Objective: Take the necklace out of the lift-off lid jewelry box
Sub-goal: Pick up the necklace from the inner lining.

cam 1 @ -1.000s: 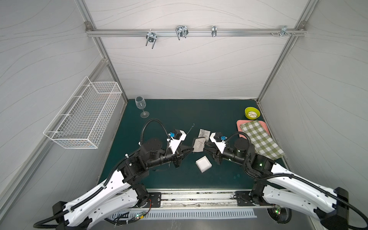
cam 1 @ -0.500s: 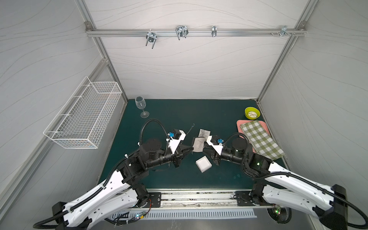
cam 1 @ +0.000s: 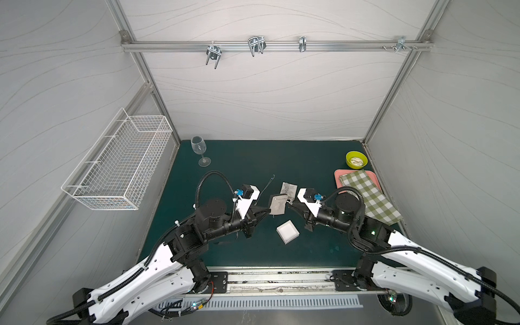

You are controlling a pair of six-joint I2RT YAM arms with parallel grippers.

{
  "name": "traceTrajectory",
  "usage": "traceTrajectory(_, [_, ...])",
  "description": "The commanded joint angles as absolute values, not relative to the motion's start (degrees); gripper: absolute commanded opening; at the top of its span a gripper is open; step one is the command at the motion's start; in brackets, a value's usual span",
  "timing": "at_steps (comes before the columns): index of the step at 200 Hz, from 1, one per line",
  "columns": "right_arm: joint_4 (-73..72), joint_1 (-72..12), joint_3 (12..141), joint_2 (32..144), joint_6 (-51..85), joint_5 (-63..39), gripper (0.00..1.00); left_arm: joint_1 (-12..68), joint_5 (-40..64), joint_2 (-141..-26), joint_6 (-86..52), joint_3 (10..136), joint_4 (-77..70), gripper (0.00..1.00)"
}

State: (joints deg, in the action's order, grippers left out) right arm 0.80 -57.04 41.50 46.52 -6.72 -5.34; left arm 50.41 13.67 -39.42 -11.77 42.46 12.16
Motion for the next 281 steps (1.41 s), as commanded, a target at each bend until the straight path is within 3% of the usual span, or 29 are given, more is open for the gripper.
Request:
traceTrajectory(1, [4.68, -57.39, 43.8, 44.69, -4.93, -1.63, 0.0, 50.67, 12.29, -38.33, -11.52, 42.08, 11.06, 0.0])
traceTrajectory(46, [15.22, -56.66, 52.95, 47.24, -0.87, 4.39, 0.0, 50.66, 11.41, -35.99, -12.25, 38.99, 13.42, 0.0])
traceTrajectory(129, [26.83, -53.91, 68.26, 60.39, 2.63, 4.56, 0.0, 50.68, 11.9, -23.6, -15.16, 32.72, 18.63, 0.0])
traceTrajectory(281, [30.85, -48.89, 74.1, 75.59, 6.36, 2.57, 0.0, 50.72, 11.83, -9.18, -16.88, 33.02, 27.58, 0.0])
